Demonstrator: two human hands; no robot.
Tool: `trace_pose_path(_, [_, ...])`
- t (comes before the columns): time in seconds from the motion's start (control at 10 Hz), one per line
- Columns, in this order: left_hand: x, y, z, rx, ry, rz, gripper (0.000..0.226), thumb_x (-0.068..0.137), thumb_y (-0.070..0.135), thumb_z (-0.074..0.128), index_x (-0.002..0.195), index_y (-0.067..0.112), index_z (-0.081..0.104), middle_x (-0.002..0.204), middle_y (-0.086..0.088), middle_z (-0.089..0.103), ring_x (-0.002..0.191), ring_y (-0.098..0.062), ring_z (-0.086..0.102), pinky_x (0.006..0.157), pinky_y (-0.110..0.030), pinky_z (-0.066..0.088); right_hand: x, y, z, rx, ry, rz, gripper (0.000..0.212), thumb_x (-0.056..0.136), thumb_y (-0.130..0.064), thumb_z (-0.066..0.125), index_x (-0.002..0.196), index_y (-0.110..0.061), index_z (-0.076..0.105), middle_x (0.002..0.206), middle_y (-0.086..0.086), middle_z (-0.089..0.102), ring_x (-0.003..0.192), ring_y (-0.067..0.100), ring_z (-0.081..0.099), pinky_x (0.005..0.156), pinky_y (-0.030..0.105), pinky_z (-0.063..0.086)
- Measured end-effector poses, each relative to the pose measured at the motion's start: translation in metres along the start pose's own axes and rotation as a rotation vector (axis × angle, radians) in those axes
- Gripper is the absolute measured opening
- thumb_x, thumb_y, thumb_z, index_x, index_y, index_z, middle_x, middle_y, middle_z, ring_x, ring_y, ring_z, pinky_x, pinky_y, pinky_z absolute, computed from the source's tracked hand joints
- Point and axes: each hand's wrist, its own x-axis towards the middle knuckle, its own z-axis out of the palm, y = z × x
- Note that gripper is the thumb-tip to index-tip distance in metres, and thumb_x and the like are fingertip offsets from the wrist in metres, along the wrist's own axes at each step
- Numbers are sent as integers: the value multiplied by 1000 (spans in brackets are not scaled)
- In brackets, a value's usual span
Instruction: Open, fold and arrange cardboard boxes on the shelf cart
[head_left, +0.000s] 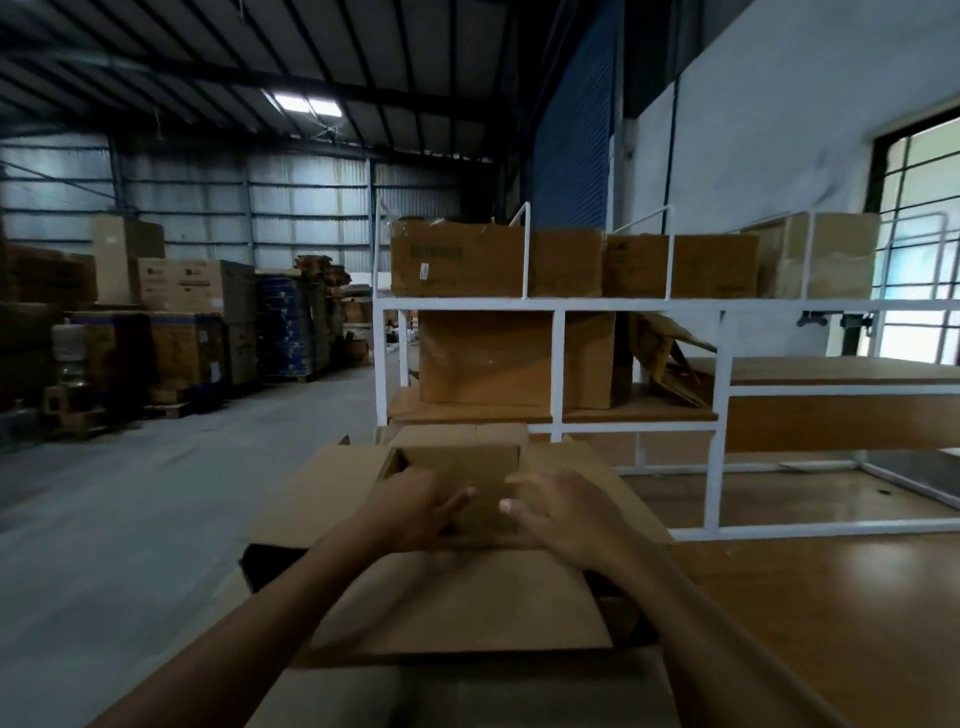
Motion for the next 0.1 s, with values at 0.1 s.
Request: trace_pose_path(0.1, [12,10,-41,38,419,123,63,97,58,35,151,27,32,159,-1,29,143,-21,34,113,-44,36,15,-16,-37,-97,381,-117,60,96,-50,48,150,-28,33,160,2,27,145,20,28,114,41,32])
